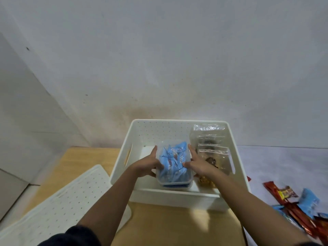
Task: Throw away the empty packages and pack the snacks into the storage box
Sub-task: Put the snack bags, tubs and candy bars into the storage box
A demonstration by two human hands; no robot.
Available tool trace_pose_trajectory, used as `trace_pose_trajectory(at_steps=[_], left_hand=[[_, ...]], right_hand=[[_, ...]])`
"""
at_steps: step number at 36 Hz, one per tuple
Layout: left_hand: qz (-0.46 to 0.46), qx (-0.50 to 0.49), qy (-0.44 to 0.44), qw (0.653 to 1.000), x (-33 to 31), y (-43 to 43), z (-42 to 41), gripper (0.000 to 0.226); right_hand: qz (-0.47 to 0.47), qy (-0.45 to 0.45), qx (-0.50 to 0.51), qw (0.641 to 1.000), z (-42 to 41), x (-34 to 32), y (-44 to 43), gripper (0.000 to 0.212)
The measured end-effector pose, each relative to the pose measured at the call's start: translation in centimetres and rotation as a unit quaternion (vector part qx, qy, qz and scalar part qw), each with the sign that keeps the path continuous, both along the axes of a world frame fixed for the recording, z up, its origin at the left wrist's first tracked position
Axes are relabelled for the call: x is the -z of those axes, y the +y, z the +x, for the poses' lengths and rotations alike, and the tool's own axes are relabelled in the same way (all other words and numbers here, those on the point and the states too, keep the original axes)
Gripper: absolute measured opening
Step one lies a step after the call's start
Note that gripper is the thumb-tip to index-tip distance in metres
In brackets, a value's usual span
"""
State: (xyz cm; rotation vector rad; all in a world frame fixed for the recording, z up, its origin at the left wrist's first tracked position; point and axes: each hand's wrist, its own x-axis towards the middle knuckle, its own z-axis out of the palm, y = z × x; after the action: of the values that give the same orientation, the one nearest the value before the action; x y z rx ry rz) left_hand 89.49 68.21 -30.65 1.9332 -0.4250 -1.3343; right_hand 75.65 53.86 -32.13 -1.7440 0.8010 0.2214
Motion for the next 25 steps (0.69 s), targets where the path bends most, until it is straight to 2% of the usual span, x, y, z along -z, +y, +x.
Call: trace_pose_trajectory(at_steps=[7,11,12,14,17,20,22,25], left_hand=[[0.002,-0.002,0.009,1.0,1.6,-0.5,0.9,0.099],[-0.002,-0.001,-0.001,1.0,1.9,-0.5,1.2,0.097],[0.003,0.019,-0.038,0.999,1.7,-0.4,1.2,0.095],[0.007,0.063,-0.174,0.983,1.1,-0.3,1.4,0.086],[-0.056,0.037,-0.371,0.926,-0.7,0.7,2.1,0.069],[-0.079,-0.023,-0.497,0.864,-2.2,2.6,3.9,0.061],[-0.041,-0.035,-0.504,0.862,-2.4,3.9,5.0,0.059],[-0.025,-0.043,-0.404,0.913,-2.4,5.4,5.3,0.055]], right_hand=[[0.009,0.038,-0.031,0.999,1.0,1.1,0.1,0.093],[0.027,0.049,-0.023,0.998,1.1,0.6,0.5,0.088],[0.033,0.056,-0.018,0.998,1.1,0.5,0.6,0.087],[0.046,0.063,-0.012,0.997,1.0,0.6,0.6,0.085],[0.046,0.069,-0.003,0.997,1.2,0.5,0.8,0.082],[0.034,0.071,0.008,0.997,1.7,0.8,1.0,0.084],[0.035,0.063,0.021,0.997,2.1,1.0,1.1,0.085],[0.024,0.062,0.035,0.997,2.7,0.7,1.7,0.08]])
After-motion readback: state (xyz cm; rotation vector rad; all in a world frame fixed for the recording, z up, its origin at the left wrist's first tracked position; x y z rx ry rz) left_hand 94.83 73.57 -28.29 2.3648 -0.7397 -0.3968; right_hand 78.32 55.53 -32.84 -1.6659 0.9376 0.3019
